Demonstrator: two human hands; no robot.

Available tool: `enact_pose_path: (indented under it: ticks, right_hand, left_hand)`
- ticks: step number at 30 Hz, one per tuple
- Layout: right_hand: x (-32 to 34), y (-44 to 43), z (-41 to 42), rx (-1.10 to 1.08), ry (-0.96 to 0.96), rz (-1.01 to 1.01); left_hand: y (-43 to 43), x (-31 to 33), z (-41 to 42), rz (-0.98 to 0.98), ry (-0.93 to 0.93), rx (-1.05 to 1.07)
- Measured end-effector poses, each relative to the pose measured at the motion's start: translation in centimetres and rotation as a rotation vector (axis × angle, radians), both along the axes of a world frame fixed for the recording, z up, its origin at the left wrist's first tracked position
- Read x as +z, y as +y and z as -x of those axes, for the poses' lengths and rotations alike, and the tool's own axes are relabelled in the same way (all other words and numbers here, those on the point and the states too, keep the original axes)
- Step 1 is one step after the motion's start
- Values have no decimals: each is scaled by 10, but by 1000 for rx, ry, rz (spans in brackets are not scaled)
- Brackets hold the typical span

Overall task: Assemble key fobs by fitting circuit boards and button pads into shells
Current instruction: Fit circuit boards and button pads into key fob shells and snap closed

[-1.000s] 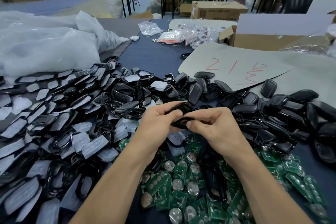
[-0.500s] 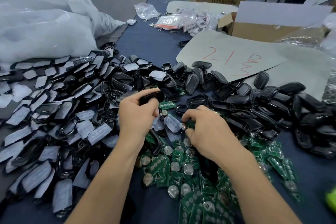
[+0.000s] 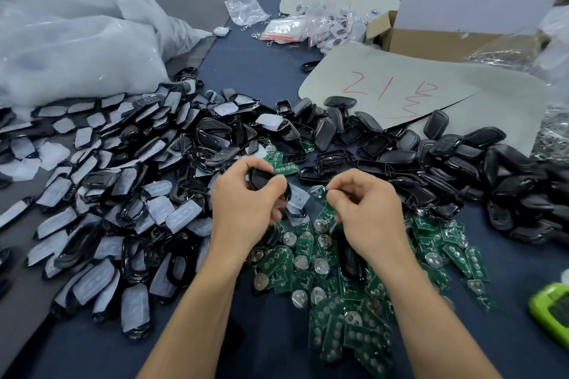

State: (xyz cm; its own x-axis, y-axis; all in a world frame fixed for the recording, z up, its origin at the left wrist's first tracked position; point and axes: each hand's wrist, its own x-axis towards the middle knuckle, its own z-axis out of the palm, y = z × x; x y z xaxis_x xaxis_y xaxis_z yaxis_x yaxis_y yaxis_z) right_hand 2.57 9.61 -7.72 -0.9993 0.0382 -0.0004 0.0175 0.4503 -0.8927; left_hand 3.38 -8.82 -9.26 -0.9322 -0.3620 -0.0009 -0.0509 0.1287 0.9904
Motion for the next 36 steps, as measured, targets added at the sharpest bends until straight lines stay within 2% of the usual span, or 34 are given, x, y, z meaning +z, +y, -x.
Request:
enact_pose_path:
  ticks: [4, 7, 13, 15, 19, 24, 28, 32, 36]
  right_hand:
    - [-1, 0, -15, 10, -204, 445]
    - [4, 1, -23, 5, -248, 607]
    - [14, -4, -35, -143, -193, 606]
    - [15, -4, -38, -210, -169, 686]
    - [15, -8, -44, -244, -125, 754]
    - [16, -13, -49, -139, -114, 775]
    - [18, -16, -51, -199, -23, 732]
    - [18, -16, -51, -248, -38, 677]
    - [20, -18, -54, -227, -66, 755]
  left_hand:
    - [6, -1, -7, -13, -102, -163]
    - [12, 1, -14, -72, -144, -178]
    - [16, 7, -32, -273, -141, -202]
    - [16, 9, -37, -315, -159, -198]
    - [16, 9, -48, -236, -174, -156]
    - [16, 3, -49, -117, -179, -58]
    - [14, 3, -46, -147, -158, -43]
    - [14, 1, -42, -158, -126, -37]
    - [15, 0, -41, -262, -109, -37]
